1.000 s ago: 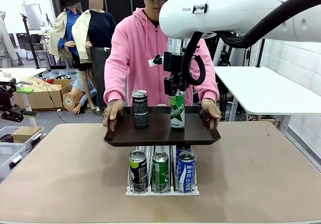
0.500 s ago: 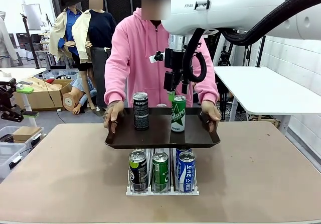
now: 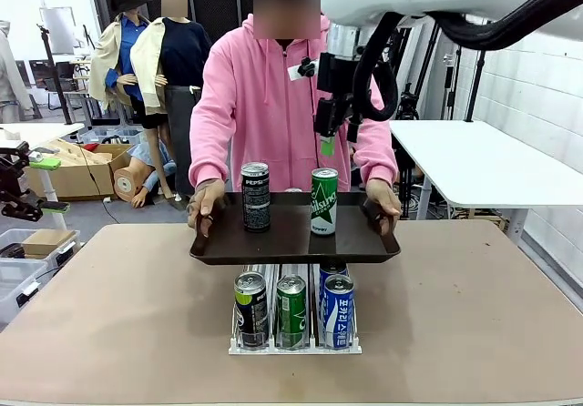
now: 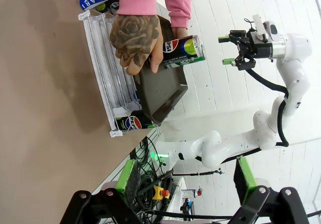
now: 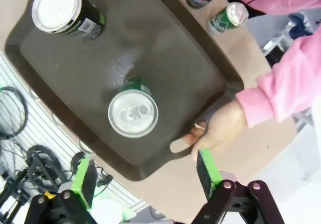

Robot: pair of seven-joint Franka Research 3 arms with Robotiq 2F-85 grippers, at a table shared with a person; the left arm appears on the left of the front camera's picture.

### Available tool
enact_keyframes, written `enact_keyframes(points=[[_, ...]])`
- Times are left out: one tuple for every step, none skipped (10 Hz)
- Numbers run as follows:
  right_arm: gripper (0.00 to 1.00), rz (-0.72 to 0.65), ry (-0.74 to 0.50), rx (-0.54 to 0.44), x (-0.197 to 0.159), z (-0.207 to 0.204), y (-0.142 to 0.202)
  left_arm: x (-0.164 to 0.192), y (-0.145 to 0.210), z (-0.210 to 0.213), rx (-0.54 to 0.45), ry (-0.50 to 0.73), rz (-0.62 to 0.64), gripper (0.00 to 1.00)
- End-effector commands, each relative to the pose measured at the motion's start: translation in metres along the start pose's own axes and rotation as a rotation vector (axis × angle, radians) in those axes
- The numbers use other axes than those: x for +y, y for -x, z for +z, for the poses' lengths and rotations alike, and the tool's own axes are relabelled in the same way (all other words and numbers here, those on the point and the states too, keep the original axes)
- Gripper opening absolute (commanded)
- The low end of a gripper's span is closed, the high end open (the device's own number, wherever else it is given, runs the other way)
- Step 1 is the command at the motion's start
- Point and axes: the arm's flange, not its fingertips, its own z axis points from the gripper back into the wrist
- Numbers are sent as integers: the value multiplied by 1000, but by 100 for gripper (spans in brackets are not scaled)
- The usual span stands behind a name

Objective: Retrieve and hand over the desired beverage to the person.
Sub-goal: Place the picked can on the Handle tray extended by the person.

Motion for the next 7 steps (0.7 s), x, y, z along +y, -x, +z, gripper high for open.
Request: enact_keyframes(points=[[100, 19, -32, -21, -1, -8, 21, -2, 2, 0, -8, -2, -2, 100], [100, 25, -31, -19, -2, -7, 24, -2, 2, 0, -8, -2, -2, 100], [100, 39, -30, -17, -1, -5, 27, -2, 2, 0, -8, -2, -2, 100], [100, -1, -15, -4, -2, 4, 12, -2, 2, 0, -8, -2, -2, 100], [100, -1, -15, -4, -2, 4, 12, -2, 2, 0, -8, -2, -2, 100], [100, -1, -15, -4, -2, 4, 12, -2, 2, 0, -8, -2, -2, 100], [100, -1, -15, -4, -2, 4, 12, -2, 2, 0, -8, -2, -2, 100]])
